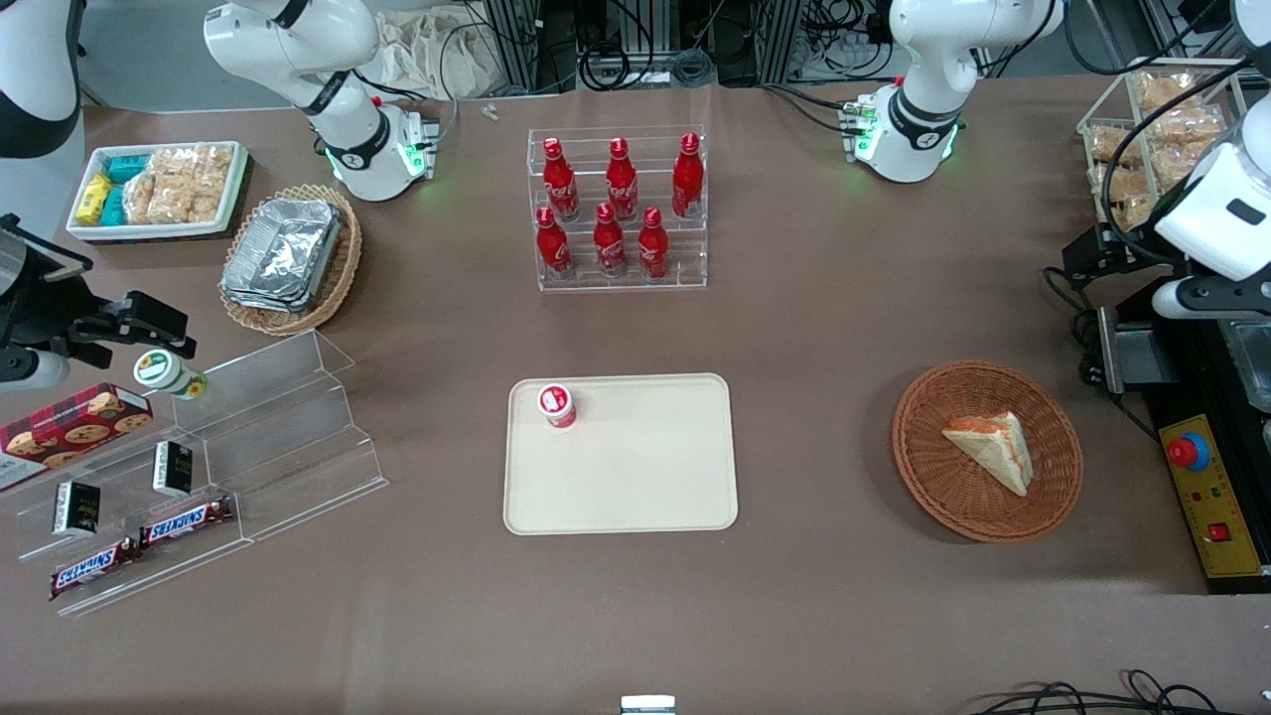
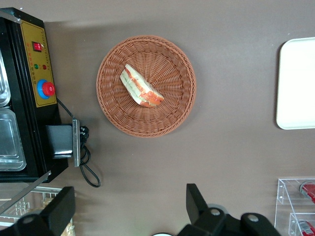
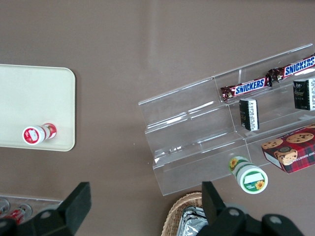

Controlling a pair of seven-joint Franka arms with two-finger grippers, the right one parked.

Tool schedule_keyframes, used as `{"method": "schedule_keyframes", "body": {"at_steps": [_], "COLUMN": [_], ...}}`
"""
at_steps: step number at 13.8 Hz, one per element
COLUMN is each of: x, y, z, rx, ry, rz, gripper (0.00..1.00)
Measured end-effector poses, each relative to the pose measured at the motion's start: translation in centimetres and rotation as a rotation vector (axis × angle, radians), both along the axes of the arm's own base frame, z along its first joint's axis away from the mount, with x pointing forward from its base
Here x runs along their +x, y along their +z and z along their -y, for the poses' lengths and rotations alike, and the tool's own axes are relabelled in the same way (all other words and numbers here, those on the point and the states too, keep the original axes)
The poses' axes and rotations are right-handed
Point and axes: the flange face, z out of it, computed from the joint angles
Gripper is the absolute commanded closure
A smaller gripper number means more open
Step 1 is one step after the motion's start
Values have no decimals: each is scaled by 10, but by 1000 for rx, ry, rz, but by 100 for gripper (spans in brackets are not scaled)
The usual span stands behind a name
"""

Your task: Place sandwich from basket to tray

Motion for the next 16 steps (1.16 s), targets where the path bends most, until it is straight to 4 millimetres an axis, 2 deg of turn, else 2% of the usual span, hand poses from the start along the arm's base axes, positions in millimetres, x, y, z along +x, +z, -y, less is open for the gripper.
{"method": "schedule_keyframes", "body": {"at_steps": [6,9,11,13,16], "x": [0,-4,-2,1,10], "y": [-1,-12,-19,-35,-75], "z": [7,2,-9,-24,-51], "rx": [-56,-56,-75,-82,-85], "ry": [5,31,81,121,219], "rz": [-7,-72,-96,-116,-114], "gripper": [0,0,0,0,0]}}
